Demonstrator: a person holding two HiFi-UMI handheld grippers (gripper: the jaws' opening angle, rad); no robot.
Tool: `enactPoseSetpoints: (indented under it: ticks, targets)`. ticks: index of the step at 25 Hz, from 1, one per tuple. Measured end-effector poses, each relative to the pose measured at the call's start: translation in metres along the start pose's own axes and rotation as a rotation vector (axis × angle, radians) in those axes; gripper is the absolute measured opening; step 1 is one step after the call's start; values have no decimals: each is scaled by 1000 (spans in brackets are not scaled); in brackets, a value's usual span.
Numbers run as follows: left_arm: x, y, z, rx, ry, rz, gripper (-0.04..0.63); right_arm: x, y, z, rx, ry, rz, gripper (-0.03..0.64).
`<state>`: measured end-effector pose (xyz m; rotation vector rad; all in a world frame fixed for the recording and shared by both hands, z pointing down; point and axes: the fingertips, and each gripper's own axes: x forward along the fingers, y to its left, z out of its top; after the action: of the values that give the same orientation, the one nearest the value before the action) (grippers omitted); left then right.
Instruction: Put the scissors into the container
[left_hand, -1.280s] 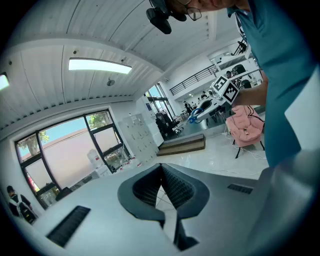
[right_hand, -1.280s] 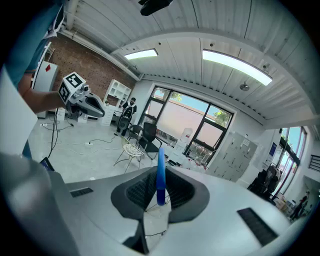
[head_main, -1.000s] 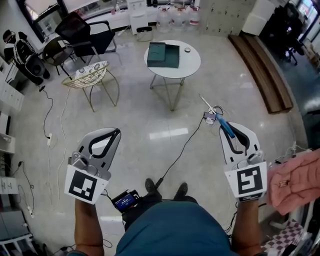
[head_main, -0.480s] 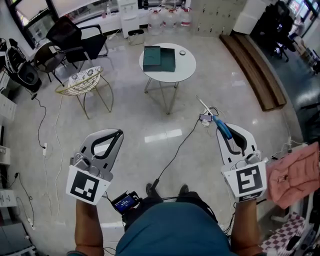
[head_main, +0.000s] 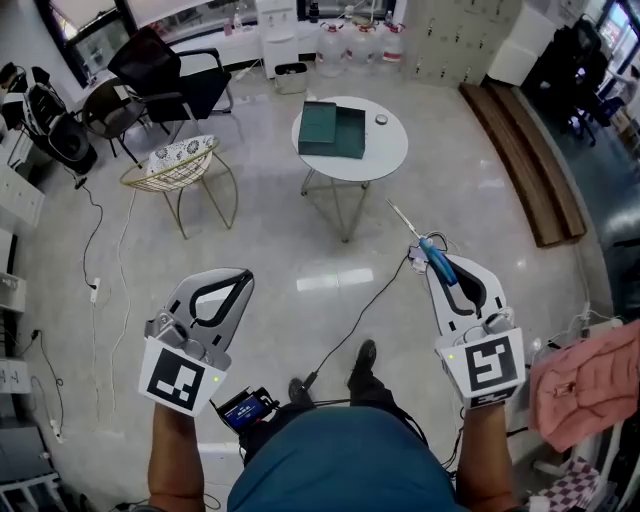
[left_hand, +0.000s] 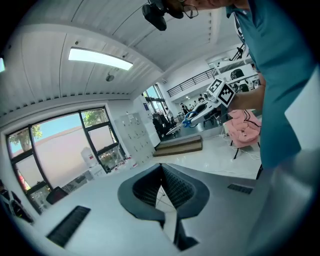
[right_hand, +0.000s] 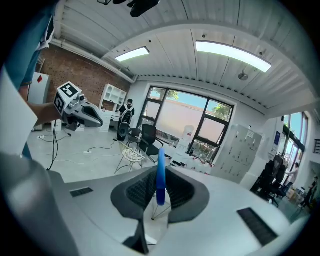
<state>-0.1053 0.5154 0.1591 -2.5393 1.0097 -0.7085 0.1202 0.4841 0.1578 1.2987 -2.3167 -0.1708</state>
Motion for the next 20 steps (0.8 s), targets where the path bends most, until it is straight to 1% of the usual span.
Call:
enactPoseSetpoints:
  ticks: [4,6,10,16,20]
  targets:
    - [29,4,16,-11,26,44,18,27,-37,-5,4,-37,49,69]
    - [48,5,24,-10,47,54,18,39,-58,-9,8,-52,70,69]
    - [79,10,38,-24,63,78,18,61,-93,-12,-2,-73,107,69]
    - [115,17,44,-37,89,93,18,87,-122,-19,-7,-84,154,69]
    - [133,23,49,-43,111,96,18,98,-141,-22,1,-87,166,69]
